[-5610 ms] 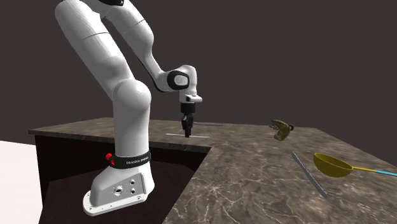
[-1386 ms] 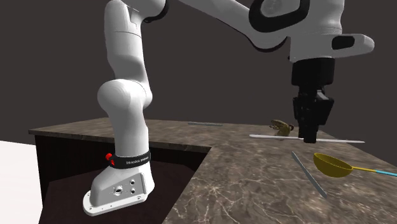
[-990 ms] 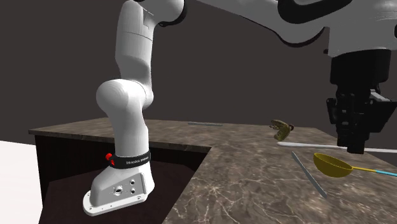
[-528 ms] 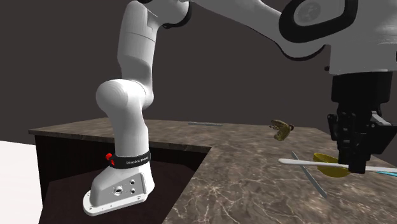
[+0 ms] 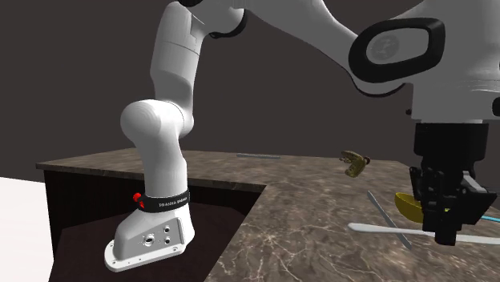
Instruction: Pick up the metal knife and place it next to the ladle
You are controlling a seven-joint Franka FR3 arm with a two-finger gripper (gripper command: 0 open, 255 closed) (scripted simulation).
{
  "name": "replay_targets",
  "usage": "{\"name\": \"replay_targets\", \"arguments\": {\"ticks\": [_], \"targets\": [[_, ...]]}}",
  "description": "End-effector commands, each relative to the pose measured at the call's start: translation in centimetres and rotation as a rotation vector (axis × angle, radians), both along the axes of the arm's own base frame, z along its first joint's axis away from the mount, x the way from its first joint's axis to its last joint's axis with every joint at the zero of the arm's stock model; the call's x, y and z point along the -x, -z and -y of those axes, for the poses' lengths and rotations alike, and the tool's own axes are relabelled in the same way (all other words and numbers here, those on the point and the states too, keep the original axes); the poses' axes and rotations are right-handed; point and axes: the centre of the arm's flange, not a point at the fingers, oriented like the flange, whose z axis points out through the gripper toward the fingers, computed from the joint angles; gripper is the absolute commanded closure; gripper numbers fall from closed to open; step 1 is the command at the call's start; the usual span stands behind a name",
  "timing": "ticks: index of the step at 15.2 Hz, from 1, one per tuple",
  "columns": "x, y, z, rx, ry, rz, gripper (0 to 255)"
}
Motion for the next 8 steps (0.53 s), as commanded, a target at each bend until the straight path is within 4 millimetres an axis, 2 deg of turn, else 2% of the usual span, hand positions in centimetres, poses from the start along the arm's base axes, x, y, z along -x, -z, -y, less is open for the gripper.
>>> {"name": "replay_targets", "arguments": {"ticks": [1, 5, 8], "targets": [[0.0, 1.1, 0.1, 0.000, 0.000, 0.000, 255], [0.0, 3.4, 0.1, 0.000, 0.000, 0.000, 255], [0.0, 3.4, 0.1, 0.000, 0.000, 0.000, 255]]}}
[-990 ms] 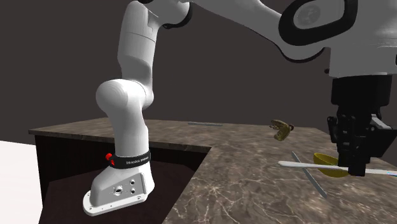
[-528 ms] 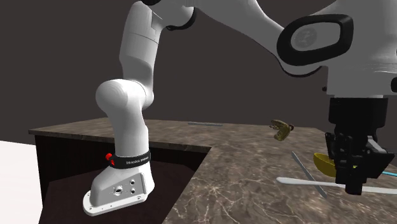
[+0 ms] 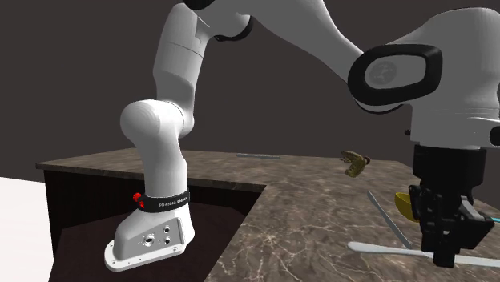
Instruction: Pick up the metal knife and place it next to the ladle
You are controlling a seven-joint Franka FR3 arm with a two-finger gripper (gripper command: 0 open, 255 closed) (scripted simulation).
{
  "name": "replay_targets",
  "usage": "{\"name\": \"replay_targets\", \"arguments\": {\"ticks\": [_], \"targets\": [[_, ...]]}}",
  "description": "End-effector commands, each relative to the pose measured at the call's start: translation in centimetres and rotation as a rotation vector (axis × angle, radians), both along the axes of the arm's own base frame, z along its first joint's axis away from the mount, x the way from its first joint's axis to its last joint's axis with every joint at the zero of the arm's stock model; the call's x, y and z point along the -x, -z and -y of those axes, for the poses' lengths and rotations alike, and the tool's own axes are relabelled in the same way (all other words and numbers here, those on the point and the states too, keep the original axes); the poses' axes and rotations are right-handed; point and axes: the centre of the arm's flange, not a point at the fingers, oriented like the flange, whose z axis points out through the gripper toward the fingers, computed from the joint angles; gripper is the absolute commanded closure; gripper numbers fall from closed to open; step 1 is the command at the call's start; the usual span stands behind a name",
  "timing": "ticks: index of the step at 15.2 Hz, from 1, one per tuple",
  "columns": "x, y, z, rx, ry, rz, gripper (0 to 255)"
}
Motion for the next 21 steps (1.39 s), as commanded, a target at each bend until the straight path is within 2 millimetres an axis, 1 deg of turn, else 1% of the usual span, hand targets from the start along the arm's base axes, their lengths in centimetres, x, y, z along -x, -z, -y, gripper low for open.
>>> {"name": "replay_targets", "arguments": {"ticks": [1, 5, 6, 11, 14, 15, 21], "targets": [[0.0, 0.1, 0.0, 0.000, 0.000, 0.000, 255], [0.0, 0.1, 0.0, 0.000, 0.000, 0.000, 255], [0.0, 0.1, 0.0, 0.000, 0.000, 0.000, 0], [0.0, 0.1, 0.0, 0.000, 0.000, 0.000, 0], [-0.1, -3.9, 0.0, 0.000, 0.000, 0.000, 0], [-0.1, -4.9, 0.0, 0.000, 0.000, 0.000, 0], [-0.1, -4.9, 0.0, 0.000, 0.000, 0.000, 0]]}}
